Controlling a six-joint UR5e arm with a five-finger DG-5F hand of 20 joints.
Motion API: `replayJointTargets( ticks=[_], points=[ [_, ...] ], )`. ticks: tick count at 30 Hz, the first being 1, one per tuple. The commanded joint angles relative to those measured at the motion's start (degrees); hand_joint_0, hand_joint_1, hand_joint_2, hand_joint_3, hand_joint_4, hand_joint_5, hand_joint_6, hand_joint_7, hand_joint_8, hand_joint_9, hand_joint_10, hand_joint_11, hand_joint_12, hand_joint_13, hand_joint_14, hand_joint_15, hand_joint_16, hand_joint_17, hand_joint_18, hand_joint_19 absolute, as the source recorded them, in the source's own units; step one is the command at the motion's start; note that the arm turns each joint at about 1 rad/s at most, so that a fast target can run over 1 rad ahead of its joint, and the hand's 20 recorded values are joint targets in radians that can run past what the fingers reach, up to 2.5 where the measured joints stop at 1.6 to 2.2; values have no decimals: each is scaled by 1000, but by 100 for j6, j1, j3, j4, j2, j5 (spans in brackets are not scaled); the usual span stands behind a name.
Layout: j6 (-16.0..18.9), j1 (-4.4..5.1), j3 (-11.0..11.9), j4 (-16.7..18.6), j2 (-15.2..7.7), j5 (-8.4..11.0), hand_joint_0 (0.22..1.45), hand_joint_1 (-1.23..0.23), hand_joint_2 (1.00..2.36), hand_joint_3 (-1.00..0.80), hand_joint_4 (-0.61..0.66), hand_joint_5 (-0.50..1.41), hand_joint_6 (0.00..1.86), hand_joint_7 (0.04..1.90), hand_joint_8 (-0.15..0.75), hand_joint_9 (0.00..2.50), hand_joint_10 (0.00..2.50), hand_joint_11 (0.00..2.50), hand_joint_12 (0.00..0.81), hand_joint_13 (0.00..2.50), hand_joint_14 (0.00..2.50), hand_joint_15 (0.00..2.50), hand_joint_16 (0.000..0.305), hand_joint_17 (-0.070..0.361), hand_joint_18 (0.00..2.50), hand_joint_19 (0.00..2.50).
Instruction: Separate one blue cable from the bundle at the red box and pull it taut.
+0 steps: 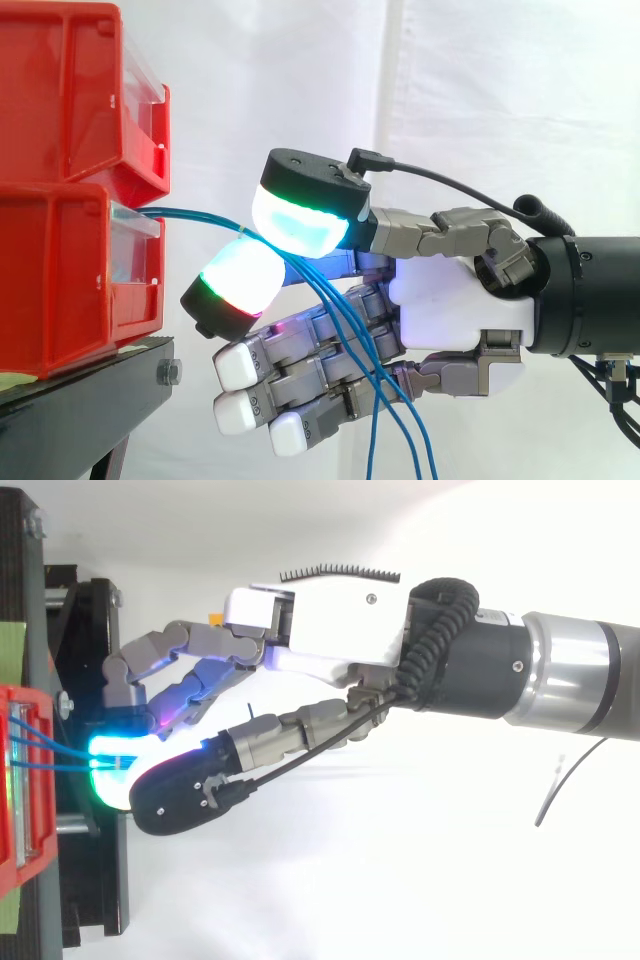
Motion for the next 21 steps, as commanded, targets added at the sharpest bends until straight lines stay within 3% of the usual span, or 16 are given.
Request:
replayJointTargets(
  ticks=[1,6,16,21],
  points=[
    [-1,2,-3,9,0,-3,596,-684,1019,-174,124,-173,806,1090,302,782,17,577,362,693,14,366,43,97,619,537],
    [8,2,-3,0,0,-3,610,-731,1020,-167,104,-186,835,1045,298,775,20,603,362,692,14,361,43,97,623,536],
    [8,11,-3,17,0,15,641,-800,1011,-348,97,-191,854,1018,295,803,18,668,359,724,14,373,42,95,657,523],
    [17,20,-3,0,0,33,560,-688,1000,-500,135,-180,829,1009,302,832,20,668,367,740,15,387,44,99,671,541]
  ],
)
